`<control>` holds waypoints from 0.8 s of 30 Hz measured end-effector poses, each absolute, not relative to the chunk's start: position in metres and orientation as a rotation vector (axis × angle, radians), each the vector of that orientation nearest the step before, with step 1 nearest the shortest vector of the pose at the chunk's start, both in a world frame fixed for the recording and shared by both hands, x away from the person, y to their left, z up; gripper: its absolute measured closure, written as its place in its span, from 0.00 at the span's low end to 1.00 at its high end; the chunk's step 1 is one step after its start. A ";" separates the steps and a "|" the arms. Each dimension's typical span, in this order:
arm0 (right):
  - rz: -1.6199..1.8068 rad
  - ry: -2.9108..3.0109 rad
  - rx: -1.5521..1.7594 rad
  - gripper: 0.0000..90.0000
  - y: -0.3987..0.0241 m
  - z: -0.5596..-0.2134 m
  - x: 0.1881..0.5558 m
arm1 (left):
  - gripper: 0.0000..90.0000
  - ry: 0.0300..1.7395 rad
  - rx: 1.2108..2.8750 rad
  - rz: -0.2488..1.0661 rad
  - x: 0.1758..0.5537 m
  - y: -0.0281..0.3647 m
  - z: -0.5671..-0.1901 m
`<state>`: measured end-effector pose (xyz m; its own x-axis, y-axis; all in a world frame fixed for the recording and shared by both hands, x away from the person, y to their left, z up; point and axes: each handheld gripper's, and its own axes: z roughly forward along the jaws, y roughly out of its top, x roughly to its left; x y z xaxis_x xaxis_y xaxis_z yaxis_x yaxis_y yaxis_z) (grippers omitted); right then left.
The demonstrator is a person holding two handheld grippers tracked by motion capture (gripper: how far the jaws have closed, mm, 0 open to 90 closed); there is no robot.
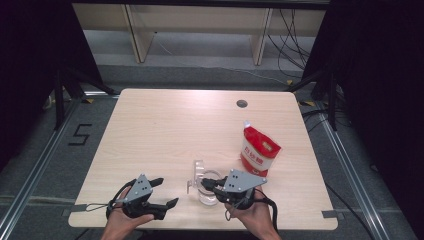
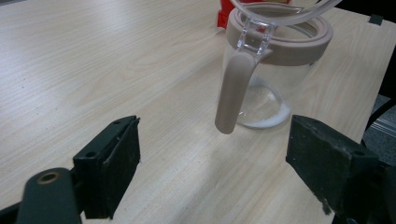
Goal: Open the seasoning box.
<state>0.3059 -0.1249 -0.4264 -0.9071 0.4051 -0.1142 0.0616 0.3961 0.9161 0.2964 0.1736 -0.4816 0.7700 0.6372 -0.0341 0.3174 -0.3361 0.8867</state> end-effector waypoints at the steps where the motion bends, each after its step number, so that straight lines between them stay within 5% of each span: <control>1: 1.515 2.350 0.404 0.97 -0.122 -0.426 0.306 | 0.19 0.745 1.942 0.385 0.295 0.175 -0.482; 13: 1.513 2.348 0.370 0.96 -0.115 -0.424 0.307 | 0.21 0.736 1.934 0.389 0.294 0.176 -0.484; 24: 1.531 2.236 0.480 0.85 -0.170 -0.444 0.325 | 0.22 0.739 1.924 0.395 0.295 0.178 -0.484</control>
<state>0.3246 -0.1703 -0.4435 -0.8663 0.4844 -0.1218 0.0615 0.3455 0.9364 0.2948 0.1783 -0.4843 0.7603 0.6480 -0.0450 0.3229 -0.3170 0.8918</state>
